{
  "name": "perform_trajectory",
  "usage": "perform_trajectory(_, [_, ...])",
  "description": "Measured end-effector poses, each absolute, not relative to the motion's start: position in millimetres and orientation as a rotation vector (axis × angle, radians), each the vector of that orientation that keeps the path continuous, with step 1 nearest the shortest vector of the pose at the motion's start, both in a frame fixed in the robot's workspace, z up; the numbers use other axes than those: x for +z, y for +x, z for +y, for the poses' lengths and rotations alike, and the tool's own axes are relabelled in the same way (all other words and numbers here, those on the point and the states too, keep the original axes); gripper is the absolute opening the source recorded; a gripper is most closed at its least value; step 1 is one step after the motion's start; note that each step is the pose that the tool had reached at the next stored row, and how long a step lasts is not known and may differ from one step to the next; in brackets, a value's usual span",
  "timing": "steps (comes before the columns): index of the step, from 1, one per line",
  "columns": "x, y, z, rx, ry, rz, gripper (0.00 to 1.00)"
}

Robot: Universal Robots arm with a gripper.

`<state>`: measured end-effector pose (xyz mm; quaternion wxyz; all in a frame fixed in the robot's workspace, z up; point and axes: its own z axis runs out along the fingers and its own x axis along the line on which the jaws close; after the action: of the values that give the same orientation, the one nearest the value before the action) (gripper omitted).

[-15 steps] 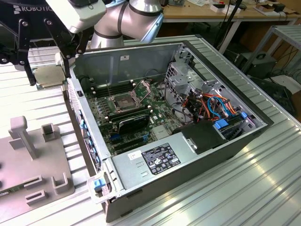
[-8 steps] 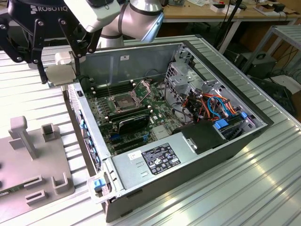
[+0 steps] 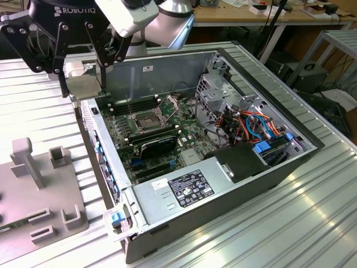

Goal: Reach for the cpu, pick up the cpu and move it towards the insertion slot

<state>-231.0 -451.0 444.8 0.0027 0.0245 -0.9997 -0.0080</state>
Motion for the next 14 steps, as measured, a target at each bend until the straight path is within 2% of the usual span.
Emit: perform_trajectory(14, [444.6,-199.2,-451.0,-0.025,0.077,-3.135,0.55])
